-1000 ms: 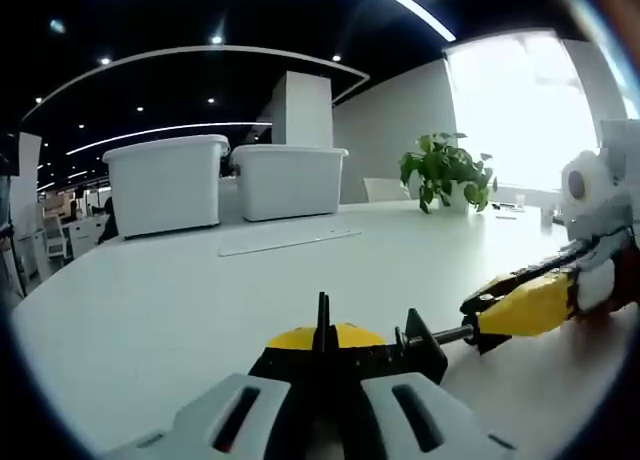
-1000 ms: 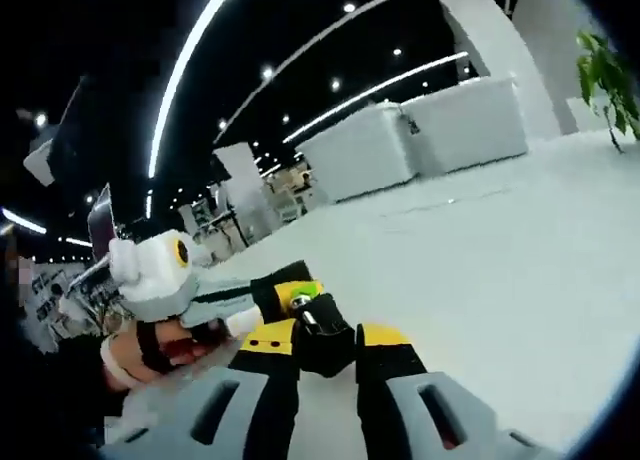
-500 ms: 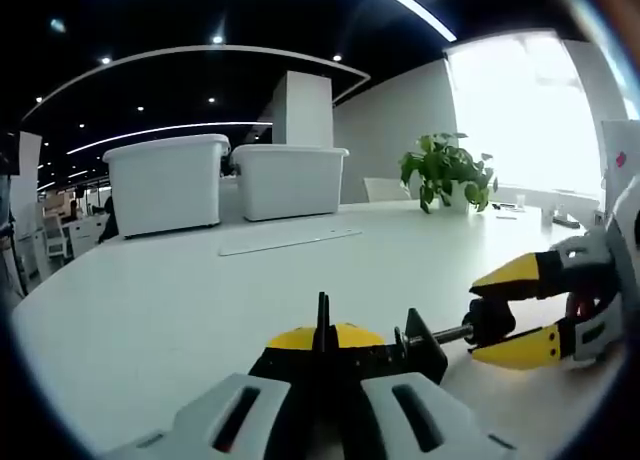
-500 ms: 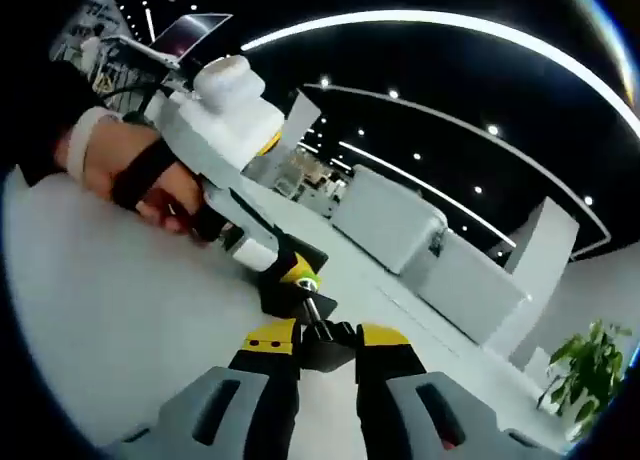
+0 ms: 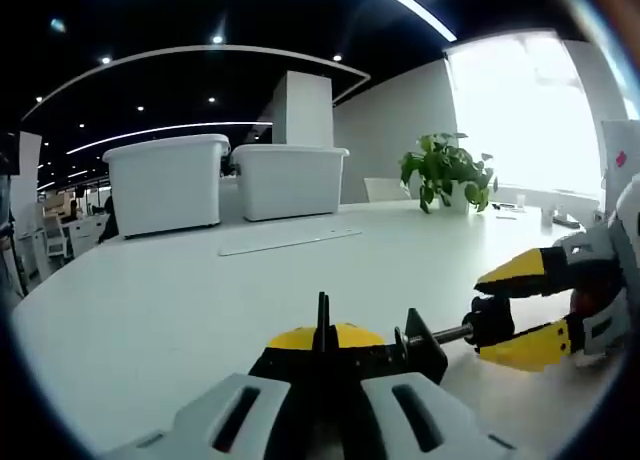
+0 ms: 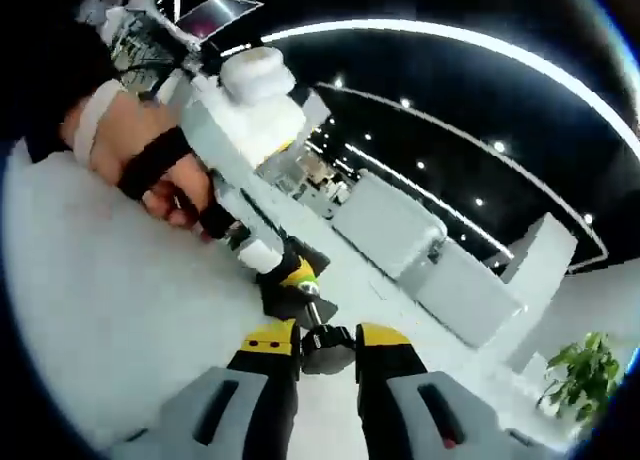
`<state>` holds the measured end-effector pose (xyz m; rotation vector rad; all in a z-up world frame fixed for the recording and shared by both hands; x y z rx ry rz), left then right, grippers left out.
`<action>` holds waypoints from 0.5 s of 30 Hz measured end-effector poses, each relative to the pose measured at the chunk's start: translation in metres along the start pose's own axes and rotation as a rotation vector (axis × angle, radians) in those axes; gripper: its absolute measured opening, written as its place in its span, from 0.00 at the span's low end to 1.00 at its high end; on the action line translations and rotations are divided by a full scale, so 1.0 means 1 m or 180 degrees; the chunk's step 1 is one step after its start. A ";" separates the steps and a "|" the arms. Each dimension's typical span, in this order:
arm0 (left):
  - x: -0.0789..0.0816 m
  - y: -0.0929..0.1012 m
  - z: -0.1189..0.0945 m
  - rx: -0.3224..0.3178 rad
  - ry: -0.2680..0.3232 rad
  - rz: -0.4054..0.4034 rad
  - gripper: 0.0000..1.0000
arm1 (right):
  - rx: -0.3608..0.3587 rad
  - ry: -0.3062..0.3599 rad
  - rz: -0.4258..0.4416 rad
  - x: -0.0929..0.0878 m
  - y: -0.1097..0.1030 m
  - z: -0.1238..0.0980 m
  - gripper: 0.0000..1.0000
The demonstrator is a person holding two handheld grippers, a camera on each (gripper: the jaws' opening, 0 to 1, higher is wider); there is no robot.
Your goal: Clamp the fixed fixture on the desktop, loosen the retaining clip, secure it to the edge of the desk, and tighten the retaining clip.
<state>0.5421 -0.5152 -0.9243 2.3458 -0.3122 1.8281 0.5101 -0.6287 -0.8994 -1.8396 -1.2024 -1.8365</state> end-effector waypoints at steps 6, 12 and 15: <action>0.000 -0.001 0.000 -0.0003 -0.0001 -0.0006 0.04 | 0.0408 -0.0290 0.1786 -0.013 0.007 0.000 0.40; 0.000 0.000 0.000 -0.0005 -0.0001 -0.0002 0.04 | 0.0486 -0.0397 0.2314 -0.029 0.018 0.008 0.24; 0.000 0.000 0.000 -0.0006 -0.0001 -0.0006 0.04 | 0.0526 -0.0408 0.2316 -0.028 0.015 0.007 0.22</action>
Point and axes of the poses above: the point that each gripper's makers call its tool centre point, and the gripper's own axes: z roughly forward along the fingers, y roughly to its right, x roughly out of its top, the point moved 4 cm from there along -z, roughly backward along the fingers, and after that the axes turned 5 degrees about -y, right-handed, at the moved point
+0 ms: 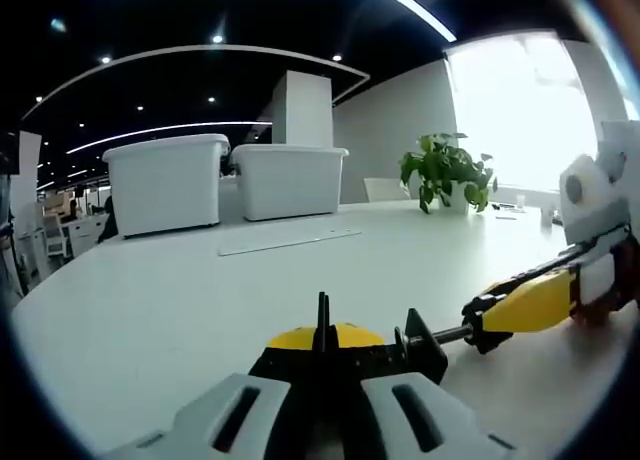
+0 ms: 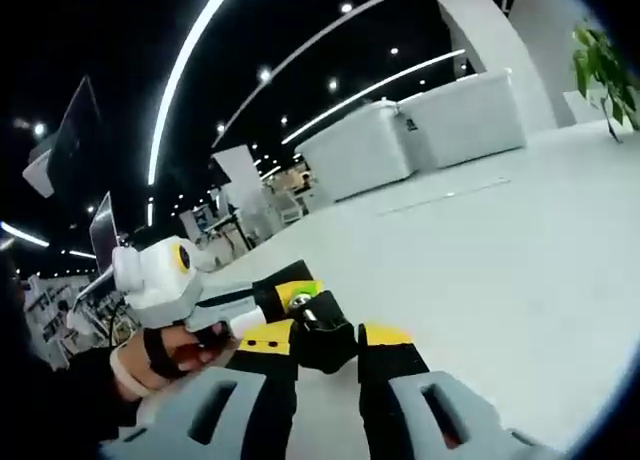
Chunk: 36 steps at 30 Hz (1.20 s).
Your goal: Clamp the fixed fixture on the desktop, loosen the retaining clip, secure it to the edge of the desk, and tighten the retaining clip.
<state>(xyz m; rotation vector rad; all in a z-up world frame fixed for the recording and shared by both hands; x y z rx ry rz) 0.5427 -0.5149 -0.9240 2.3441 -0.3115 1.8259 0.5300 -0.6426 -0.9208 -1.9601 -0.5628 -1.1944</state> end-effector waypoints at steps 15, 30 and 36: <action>-0.001 0.000 0.000 0.0013 0.0002 0.0003 0.04 | -0.0553 0.0369 -0.2867 -0.003 -0.032 -0.008 0.20; -0.001 0.000 0.000 0.0017 0.0002 0.0006 0.04 | -0.0330 0.0418 -0.2264 0.003 -0.042 -0.012 0.32; -0.001 0.000 0.000 0.0017 0.0002 0.0006 0.04 | -0.0197 0.0325 -0.0758 0.014 -0.020 -0.016 0.38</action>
Point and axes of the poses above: the point that each gripper's makers call its tool centre point, and the gripper's own axes: z roughly forward along the fingers, y roughly to its right, x roughly out of its top, the point moved 4 cm from there along -z, roughly backward along the fingers, and after that the axes turned 5 degrees about -y, right-handed, at the moved point
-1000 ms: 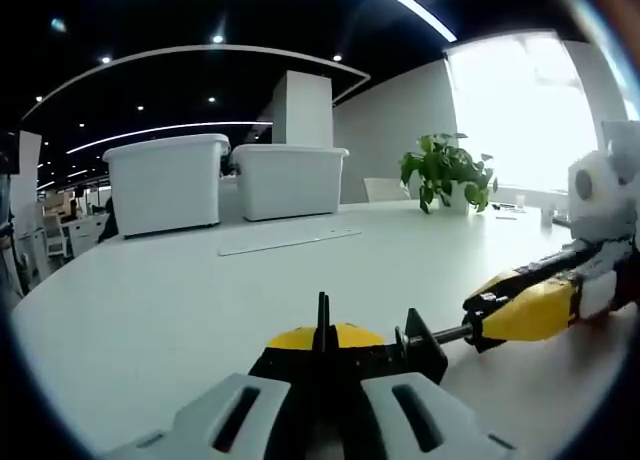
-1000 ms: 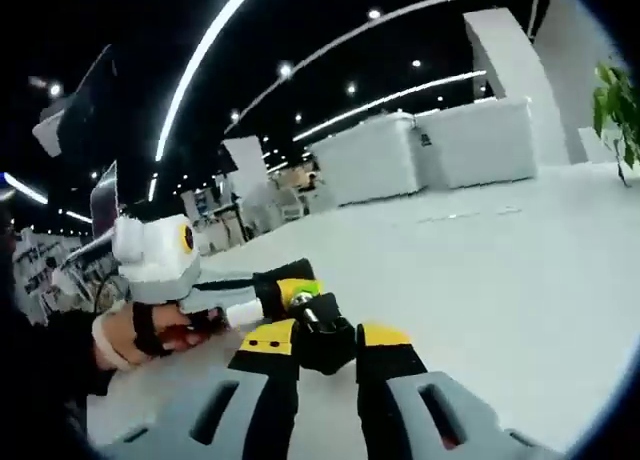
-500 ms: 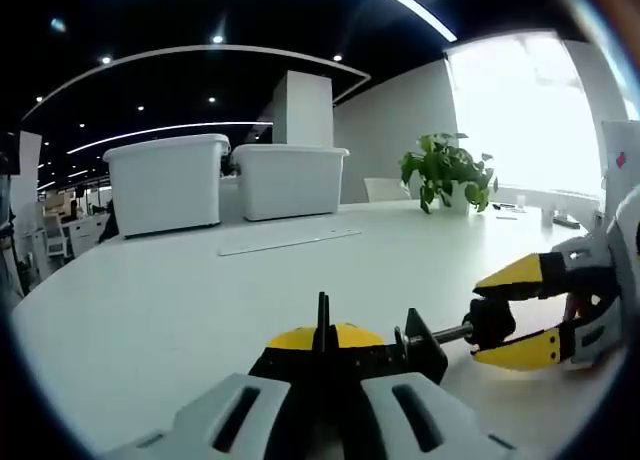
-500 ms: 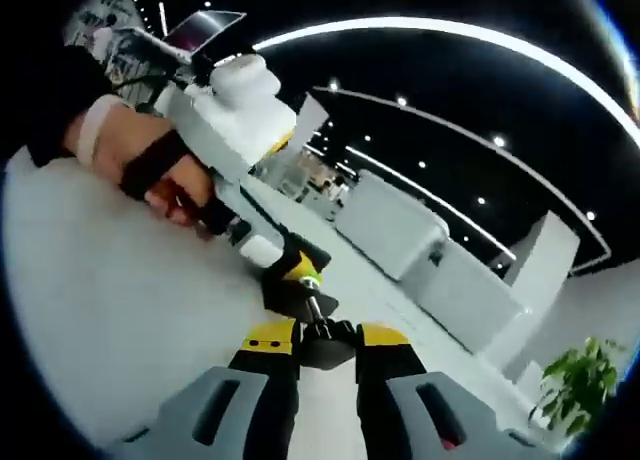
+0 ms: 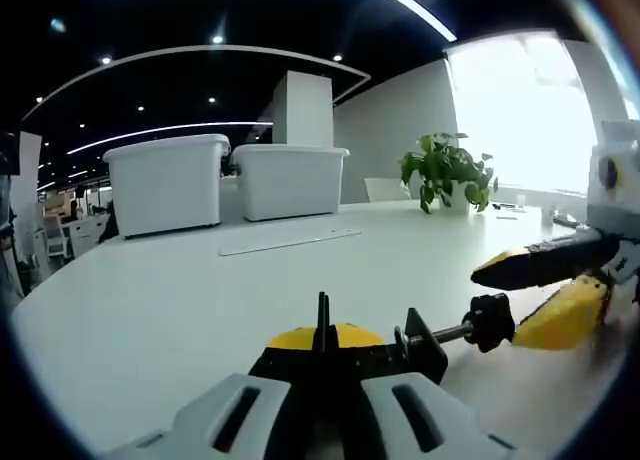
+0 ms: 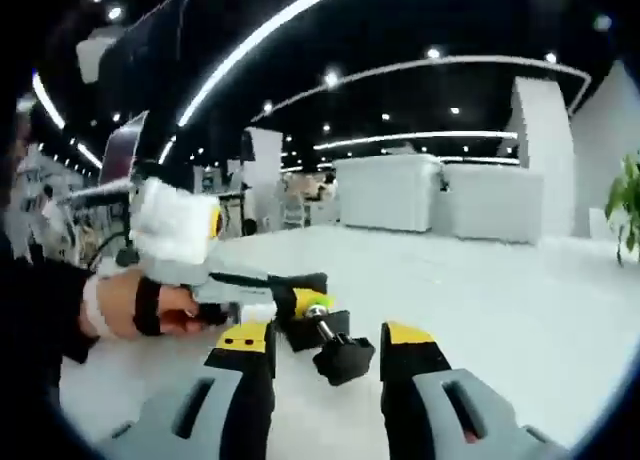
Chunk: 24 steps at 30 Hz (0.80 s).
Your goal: Clamp the fixed fixture on the desktop, loosen the retaining clip, secure it to the edge of the desk, and tighten the retaining clip.
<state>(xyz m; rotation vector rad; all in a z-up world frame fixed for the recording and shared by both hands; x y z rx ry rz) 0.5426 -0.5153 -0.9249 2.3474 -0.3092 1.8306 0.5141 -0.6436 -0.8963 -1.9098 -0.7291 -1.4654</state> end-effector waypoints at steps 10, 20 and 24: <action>0.000 0.000 0.001 0.0000 0.0000 0.0009 0.04 | 0.0144 -0.0241 0.0607 -0.017 -0.001 0.006 0.20; 0.000 0.000 0.000 0.0006 -0.0002 0.0001 0.04 | 0.0000 -0.0097 -0.0738 -0.012 0.002 0.012 0.18; 0.000 0.000 0.000 0.0008 -0.0002 -0.0002 0.04 | -0.0202 -0.0007 -0.1501 -0.014 -0.003 0.013 0.18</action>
Point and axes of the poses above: the point that each gripper's makers call its tool centre point, and the gripper's own axes: z roughly forward along the fingers, y roughly to its right, x roughly out of its top, the point moved 4 cm from there along -z, roughly backward along the fingers, and after that the axes turned 5 degrees about -y, right-handed, at the moved point
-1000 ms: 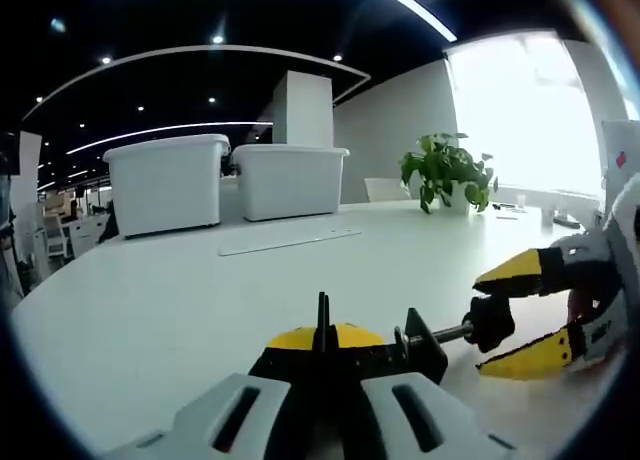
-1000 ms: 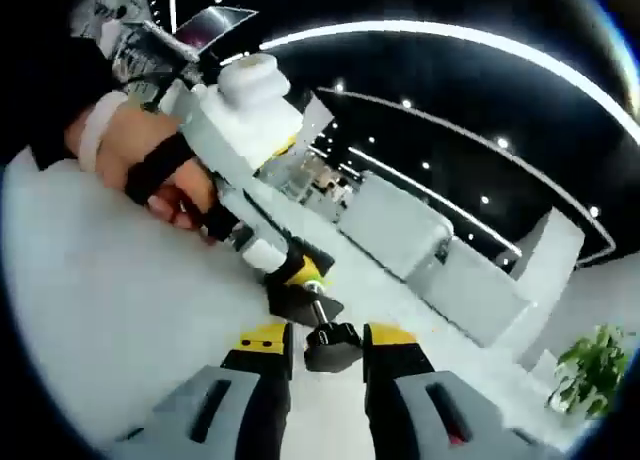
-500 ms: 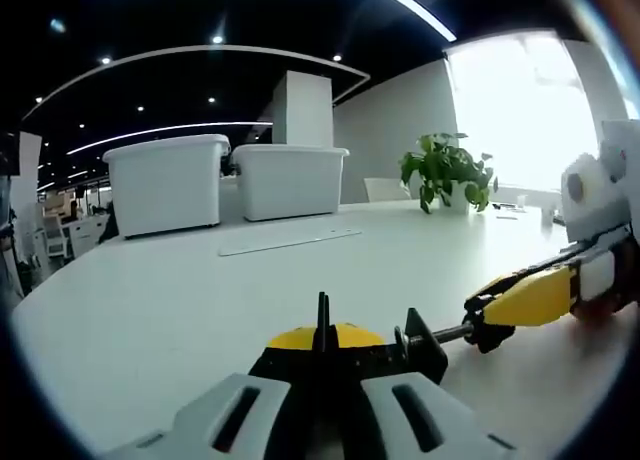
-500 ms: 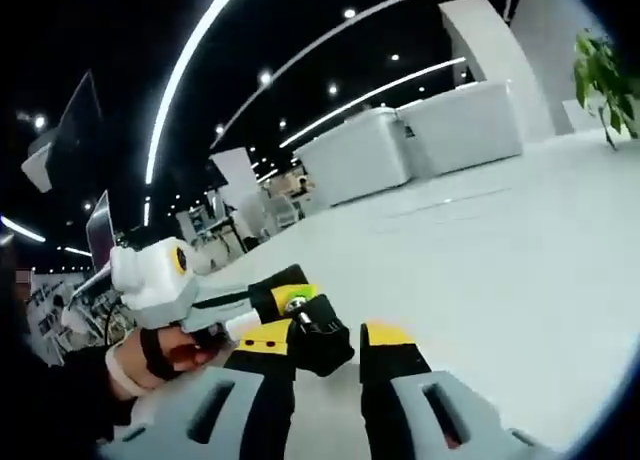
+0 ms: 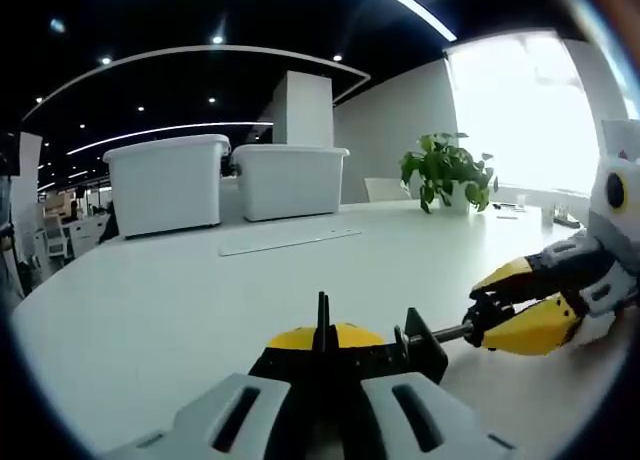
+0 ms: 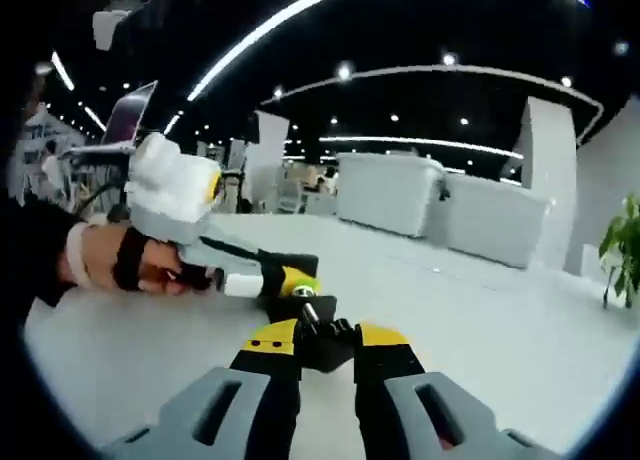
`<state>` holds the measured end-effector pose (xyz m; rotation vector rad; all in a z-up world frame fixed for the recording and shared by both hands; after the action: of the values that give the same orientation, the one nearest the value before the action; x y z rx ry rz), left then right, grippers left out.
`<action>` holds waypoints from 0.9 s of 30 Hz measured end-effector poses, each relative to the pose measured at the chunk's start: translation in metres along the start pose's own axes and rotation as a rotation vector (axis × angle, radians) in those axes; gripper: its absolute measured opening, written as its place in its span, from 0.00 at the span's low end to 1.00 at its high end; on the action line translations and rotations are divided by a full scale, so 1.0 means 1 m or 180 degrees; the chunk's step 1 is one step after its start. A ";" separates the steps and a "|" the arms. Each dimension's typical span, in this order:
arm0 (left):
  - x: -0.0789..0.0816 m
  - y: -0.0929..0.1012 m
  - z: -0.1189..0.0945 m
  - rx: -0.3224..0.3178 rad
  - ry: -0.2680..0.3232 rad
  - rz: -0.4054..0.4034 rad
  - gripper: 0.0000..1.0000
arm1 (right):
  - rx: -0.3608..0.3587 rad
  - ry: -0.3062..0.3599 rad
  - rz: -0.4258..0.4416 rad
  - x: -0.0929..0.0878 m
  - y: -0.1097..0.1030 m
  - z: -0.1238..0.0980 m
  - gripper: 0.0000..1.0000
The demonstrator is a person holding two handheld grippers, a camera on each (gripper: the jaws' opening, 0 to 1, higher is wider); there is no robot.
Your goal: Clamp the fixed fixture on the desktop, loosen the retaining clip, secure it to the edge of the desk, and tighten the retaining clip.
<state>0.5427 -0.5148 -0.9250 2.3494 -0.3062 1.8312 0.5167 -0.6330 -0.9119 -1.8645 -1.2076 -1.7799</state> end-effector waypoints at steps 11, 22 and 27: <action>0.000 0.000 -0.001 0.0025 0.0003 0.0011 0.04 | -0.0342 0.0115 -0.1391 0.005 -0.016 -0.004 0.19; 0.000 -0.001 0.000 0.0033 0.0004 0.0000 0.04 | -0.0355 0.0105 -0.1435 0.004 -0.015 -0.006 0.20; 0.000 -0.001 -0.001 0.0035 0.0006 0.0007 0.04 | -0.0073 0.0254 -0.0800 0.020 -0.022 -0.010 0.31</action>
<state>0.5425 -0.5136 -0.9251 2.3553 -0.2993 1.8408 0.4917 -0.6200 -0.8990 -1.6976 -1.4507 -1.9831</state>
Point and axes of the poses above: the point that each gripper's makers call its tool centre point, and the gripper's own axes: z roughly forward along the fingers, y roughly to its right, x roughly out of its top, the point moved 4 cm from there along -z, roughly backward along the fingers, and after that the axes turned 5 degrees about -y, right-handed, at the moved point
